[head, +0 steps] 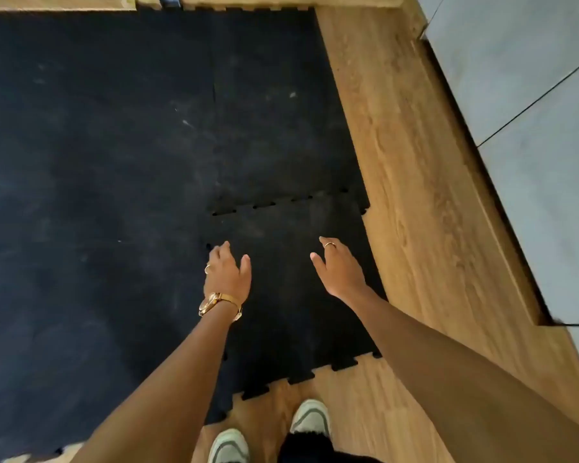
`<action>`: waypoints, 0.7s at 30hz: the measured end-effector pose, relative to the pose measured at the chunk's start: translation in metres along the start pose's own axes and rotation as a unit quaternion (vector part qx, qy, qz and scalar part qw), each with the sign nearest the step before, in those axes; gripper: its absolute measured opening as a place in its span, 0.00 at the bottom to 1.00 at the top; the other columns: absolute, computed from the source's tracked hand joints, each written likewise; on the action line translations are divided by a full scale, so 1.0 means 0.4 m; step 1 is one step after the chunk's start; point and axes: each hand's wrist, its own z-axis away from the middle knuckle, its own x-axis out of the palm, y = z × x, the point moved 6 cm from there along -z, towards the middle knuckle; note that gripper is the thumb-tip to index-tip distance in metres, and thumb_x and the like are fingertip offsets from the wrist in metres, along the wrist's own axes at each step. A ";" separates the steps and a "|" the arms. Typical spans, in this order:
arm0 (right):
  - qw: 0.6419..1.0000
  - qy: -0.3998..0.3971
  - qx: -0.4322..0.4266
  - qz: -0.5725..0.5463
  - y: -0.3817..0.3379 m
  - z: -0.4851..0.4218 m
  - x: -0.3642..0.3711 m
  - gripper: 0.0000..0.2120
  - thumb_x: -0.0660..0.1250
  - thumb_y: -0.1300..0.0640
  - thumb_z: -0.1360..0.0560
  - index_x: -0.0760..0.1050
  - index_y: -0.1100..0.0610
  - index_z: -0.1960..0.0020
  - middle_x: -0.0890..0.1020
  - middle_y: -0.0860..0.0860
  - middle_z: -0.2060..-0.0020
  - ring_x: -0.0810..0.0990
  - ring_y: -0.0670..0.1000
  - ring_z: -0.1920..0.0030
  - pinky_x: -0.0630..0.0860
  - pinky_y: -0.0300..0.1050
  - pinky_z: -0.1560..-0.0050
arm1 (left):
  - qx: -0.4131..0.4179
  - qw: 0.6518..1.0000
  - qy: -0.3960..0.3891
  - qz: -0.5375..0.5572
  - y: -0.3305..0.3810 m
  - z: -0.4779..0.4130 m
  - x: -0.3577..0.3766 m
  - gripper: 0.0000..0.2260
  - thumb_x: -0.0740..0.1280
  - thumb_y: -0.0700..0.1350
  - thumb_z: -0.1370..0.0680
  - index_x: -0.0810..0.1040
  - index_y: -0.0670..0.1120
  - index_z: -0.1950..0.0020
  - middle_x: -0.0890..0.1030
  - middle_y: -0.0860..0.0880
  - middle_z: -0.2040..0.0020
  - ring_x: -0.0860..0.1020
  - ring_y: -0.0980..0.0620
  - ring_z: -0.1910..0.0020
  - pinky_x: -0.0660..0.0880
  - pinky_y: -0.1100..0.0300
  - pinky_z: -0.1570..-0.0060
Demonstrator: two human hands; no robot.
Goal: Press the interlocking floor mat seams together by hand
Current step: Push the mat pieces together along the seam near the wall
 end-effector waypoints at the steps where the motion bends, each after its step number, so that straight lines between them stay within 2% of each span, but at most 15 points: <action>1: 1.000 0.002 -0.005 0.005 0.025 -0.029 0.042 0.24 0.58 0.50 0.19 0.62 0.60 0.26 0.68 0.56 0.28 0.66 0.55 0.28 0.68 0.51 0.31 | -0.016 1.000 0.010 0.007 -0.033 -0.025 0.044 0.26 0.60 0.50 0.19 0.58 0.41 0.24 0.60 0.40 0.25 0.63 0.37 0.29 0.69 0.42 0.36; 5: 1.000 0.017 0.017 0.017 0.143 -0.168 0.170 0.28 0.61 0.49 0.20 0.59 0.61 0.25 0.65 0.57 0.26 0.62 0.56 0.26 0.66 0.54 0.29 | -0.086 0.993 0.066 -0.037 -0.173 -0.153 0.191 0.31 0.61 0.52 0.20 0.53 0.40 0.23 0.49 0.31 0.24 0.56 0.32 0.27 0.61 0.40 0.30; 8: 0.996 0.069 0.055 -0.016 0.219 -0.260 0.217 0.30 0.62 0.50 0.21 0.56 0.60 0.24 0.61 0.57 0.24 0.58 0.57 0.24 0.63 0.55 0.27 | -0.129 0.984 0.118 -0.021 -0.260 -0.237 0.253 0.35 0.62 0.54 0.21 0.49 0.41 0.23 0.41 0.29 0.26 0.50 0.30 0.26 0.52 0.41 0.26; 11: 0.980 0.156 0.096 -0.082 0.274 -0.335 0.230 0.31 0.62 0.51 0.21 0.55 0.61 0.23 0.61 0.57 0.24 0.57 0.56 0.23 0.61 0.54 0.26 | -0.141 0.979 0.143 0.020 -0.313 -0.314 0.298 0.36 0.61 0.57 0.21 0.48 0.41 0.22 0.45 0.28 0.25 0.49 0.31 0.25 0.50 0.42 0.26; 14: 0.974 0.197 0.091 -0.061 0.294 -0.372 0.233 0.35 0.64 0.51 0.21 0.49 0.59 0.22 0.57 0.56 0.23 0.54 0.56 0.23 0.58 0.54 0.25 | -0.149 0.977 0.150 0.008 -0.312 -0.350 0.325 0.36 0.59 0.59 0.21 0.48 0.40 0.22 0.50 0.28 0.25 0.49 0.32 0.25 0.48 0.41 0.27; 17: 0.970 0.209 0.112 -0.057 0.333 -0.382 0.229 0.43 0.67 0.49 0.24 0.42 0.59 0.22 0.52 0.58 0.22 0.52 0.57 0.22 0.55 0.54 0.24 | -0.157 0.974 0.165 -0.003 -0.292 -0.352 0.331 0.36 0.59 0.59 0.21 0.50 0.39 0.23 0.51 0.30 0.25 0.49 0.35 0.25 0.46 0.40 0.27; 21: 0.963 0.168 0.198 -0.074 0.424 -0.387 0.239 0.51 0.70 0.40 0.29 0.43 0.60 0.22 0.52 0.60 0.22 0.52 0.60 0.23 0.54 0.58 0.24 | -0.143 0.974 0.177 -0.011 -0.278 -0.344 0.324 0.36 0.60 0.59 0.22 0.53 0.37 0.24 0.58 0.34 0.26 0.56 0.36 0.26 0.51 0.40 0.28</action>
